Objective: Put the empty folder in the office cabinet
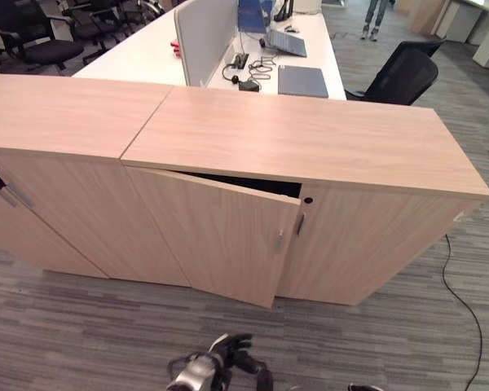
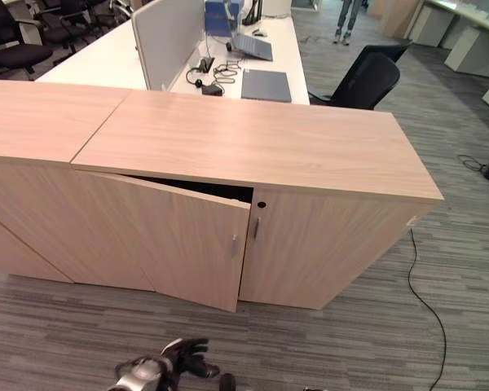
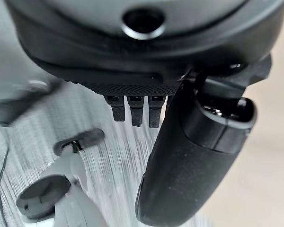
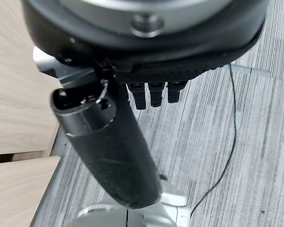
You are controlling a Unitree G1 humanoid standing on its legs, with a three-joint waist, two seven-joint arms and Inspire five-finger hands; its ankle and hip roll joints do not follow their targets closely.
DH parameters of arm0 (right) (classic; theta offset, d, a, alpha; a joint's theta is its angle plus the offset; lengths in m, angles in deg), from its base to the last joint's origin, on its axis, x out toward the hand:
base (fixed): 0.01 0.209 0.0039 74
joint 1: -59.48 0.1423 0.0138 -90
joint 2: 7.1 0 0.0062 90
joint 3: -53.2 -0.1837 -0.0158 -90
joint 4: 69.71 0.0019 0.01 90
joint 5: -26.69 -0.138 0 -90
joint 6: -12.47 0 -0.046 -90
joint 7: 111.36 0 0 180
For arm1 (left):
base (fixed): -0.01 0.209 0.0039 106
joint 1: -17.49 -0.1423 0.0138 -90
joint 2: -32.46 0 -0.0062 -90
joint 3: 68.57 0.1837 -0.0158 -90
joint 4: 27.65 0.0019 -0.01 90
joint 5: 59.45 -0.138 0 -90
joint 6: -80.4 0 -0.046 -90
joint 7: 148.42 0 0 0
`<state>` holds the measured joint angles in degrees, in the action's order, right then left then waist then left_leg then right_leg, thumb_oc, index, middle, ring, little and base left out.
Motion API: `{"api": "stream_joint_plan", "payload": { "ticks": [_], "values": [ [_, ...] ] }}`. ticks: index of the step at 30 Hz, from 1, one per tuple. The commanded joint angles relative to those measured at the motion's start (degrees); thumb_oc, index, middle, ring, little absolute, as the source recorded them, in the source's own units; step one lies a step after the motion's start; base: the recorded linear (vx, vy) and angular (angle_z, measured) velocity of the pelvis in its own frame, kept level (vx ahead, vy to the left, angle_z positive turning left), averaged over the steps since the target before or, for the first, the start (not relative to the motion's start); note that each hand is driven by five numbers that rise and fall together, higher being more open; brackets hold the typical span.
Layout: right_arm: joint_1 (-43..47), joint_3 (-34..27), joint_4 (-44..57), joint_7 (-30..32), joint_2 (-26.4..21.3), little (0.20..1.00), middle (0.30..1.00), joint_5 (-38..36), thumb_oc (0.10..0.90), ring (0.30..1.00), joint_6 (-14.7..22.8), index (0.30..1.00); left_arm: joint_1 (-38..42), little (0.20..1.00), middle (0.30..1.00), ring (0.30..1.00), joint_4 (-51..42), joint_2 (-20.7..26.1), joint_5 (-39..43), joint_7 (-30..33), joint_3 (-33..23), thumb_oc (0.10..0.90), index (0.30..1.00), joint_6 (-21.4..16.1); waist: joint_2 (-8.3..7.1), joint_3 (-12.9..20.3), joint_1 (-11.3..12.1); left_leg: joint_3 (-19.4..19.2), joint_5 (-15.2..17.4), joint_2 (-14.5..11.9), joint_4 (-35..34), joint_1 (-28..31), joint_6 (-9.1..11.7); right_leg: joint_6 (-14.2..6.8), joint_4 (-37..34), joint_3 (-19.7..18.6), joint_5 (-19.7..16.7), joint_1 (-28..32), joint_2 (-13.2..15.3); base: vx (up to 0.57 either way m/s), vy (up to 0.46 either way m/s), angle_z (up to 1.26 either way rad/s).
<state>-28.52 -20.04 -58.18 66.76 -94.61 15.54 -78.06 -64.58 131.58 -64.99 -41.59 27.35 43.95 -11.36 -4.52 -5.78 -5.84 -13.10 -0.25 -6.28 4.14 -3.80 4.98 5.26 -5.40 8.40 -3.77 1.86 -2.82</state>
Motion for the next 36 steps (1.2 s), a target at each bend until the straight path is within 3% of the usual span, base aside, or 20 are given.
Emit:
{"api": "stream_joint_plan", "payload": {
  "ticks": [1,3,9,15,17,21,36],
  "values": [
    [0.1,-1.4,-1.2,0.3,-1.5,0.900,0.900,1.5,0.800,0.900,0.9,0.900,4.5,0.900,0.900,0.900,3.4,1.1,-3.1,3.8,-4.4,0.800,0.900,-3.9,1.12,2.9,0.7,-0.9,2.0,4.2,-4.6,3.8,-2.1,-10.0,1.9,0.7,4.5,0.1,3.8,0.13,0.168,0.08],
    [-0.3,-1.6,-1.3,0.4,-1.2,0.900,0.900,1.8,0.800,0.900,1.0,0.900,3.0,0.900,0.900,0.900,4.7,2.1,-7.2,5.6,-5.8,0.800,0.900,-4.1,1.54,3.7,1.1,-0.1,1.1,5.3,-8.1,5.4,-2.5,-10.1,1.9,0.7,4.6,0.3,4.0,0.11,0.109,0.03],
    [-1.8,-3.1,0.2,1.8,-0.2,0.900,0.900,-0.5,0.800,0.900,2.4,0.900,-2.3,0.900,0.900,0.900,3.5,3.3,-18.7,13.3,-5.2,0.800,0.900,-6.1,1.83,4.7,1.8,0.8,1.6,6.5,-9.1,6.0,-3.0,-10.6,1.6,0.7,4.9,0.8,4.4,0.07,0.057,-0.02],
    [-2.4,-3.2,0.1,2.1,-0.2,0.900,0.900,-0.6,0.800,0.900,2.6,0.900,-5.1,0.900,0.900,0.900,4.5,2.8,-15.7,11.9,-7.4,0.800,0.900,-5.7,1.78,5.0,2.3,0.9,1.9,6.6,-9.1,5.9,-3.2,-10.9,1.4,1.2,4.9,0.9,4.6,0.03,0.022,0.07],
    [-2.8,-2.8,0.0,1.3,-0.5,0.900,0.900,0.3,0.800,0.900,2.2,0.900,-6.8,0.900,0.900,0.900,6.2,2.1,-5.9,5.4,-11.6,0.800,0.900,-4.5,2.08,5.4,2.3,0.7,2.2,6.6,-9.1,6.0,-3.3,-11.1,1.0,1.2,4.6,0.9,4.6,0.00,0.000,0.00],
    [-2.6,-2.9,0.0,0.0,-0.5,0.900,0.900,0.3,0.800,0.900,1.5,0.900,-7.5,0.900,0.900,0.900,6.4,1.9,-0.3,2.0,-14.5,0.800,0.900,-4.0,2.32,6.0,2.5,0.4,2.6,6.5,-9.1,6.5,-3.6,-11.4,0.6,0.8,4.3,1.2,4.7,0.02,0.014,-0.09],
    [-2.5,-1.3,0.2,1.0,1.2,0.900,0.900,1.6,0.800,0.900,1.2,0.900,-5.1,0.900,0.900,0.900,3.5,1.4,-9.7,3.6,-6.1,0.800,0.900,-5.0,3.19,7.0,1.6,-0.3,3.3,6.8,-9.1,7.3,-3.8,-11.7,0.4,0.7,4.2,1.7,4.8,0.01,0.001,-0.04]
  ]
}}
